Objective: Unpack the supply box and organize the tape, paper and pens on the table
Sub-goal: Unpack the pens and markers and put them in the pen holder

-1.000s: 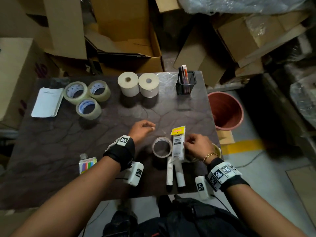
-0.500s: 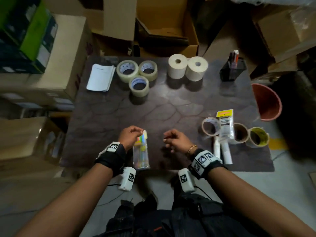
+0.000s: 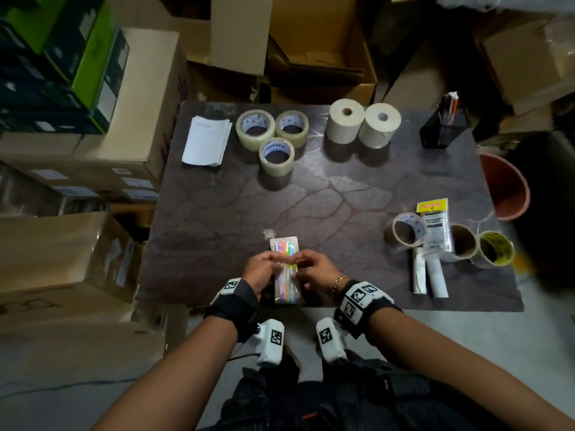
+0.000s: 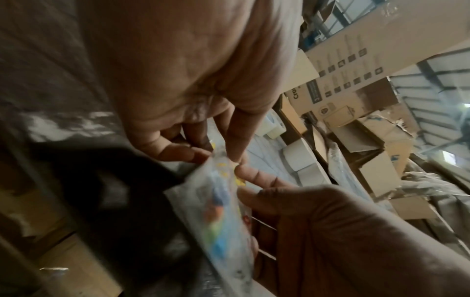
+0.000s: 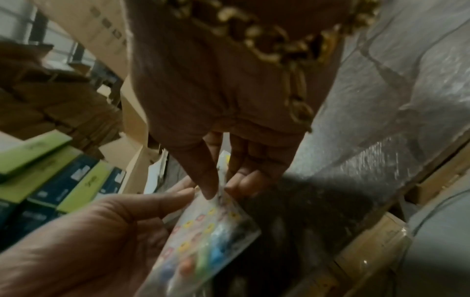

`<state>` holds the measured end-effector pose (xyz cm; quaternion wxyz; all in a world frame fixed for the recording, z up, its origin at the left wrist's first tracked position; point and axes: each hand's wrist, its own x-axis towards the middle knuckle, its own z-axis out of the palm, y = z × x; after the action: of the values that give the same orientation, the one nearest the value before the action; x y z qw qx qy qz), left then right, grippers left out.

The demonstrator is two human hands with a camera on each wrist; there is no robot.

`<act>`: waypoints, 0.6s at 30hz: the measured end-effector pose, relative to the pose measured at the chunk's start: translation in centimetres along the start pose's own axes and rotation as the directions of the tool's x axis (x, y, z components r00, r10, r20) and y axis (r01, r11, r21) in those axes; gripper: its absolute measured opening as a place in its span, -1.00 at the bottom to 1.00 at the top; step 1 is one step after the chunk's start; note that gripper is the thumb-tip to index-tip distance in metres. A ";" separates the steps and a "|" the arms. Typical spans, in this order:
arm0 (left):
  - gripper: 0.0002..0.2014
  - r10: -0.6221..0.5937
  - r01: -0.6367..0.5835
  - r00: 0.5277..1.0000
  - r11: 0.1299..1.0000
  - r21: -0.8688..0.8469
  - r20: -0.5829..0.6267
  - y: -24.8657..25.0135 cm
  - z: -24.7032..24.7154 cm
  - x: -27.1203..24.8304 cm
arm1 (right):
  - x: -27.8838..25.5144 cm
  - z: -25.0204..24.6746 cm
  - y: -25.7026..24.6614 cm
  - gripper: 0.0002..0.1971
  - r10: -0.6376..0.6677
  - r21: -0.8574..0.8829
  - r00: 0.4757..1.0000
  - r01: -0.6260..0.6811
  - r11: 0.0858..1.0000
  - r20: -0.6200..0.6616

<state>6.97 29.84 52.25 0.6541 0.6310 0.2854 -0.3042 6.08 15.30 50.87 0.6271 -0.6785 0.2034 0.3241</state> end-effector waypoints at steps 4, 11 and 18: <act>-0.72 0.068 -0.062 0.997 0.991 -0.120 0.047 4.0 2.6 -0.3 | -2.5 -2.7 -3.5 -0.63 -0.124 0.129 0.985 0.140 0.982 -0.120; -0.81 0.241 -0.235 0.950 0.970 -0.055 0.200 12.6 10.6 -1.7 | -5.7 -10.4 -9.7 -0.64 -0.381 -0.169 0.869 0.343 0.924 -0.316; -0.72 0.278 -0.213 0.898 0.953 -0.216 0.341 18.1 17.8 -3.0 | -6.7 -16.7 -14.9 -0.67 -0.665 -0.938 0.747 0.228 0.260 -0.003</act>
<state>18.53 12.50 67.00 0.7813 0.5347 0.1015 -0.3057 14.58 -0.06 66.31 0.1715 -0.9807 -0.0863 0.0357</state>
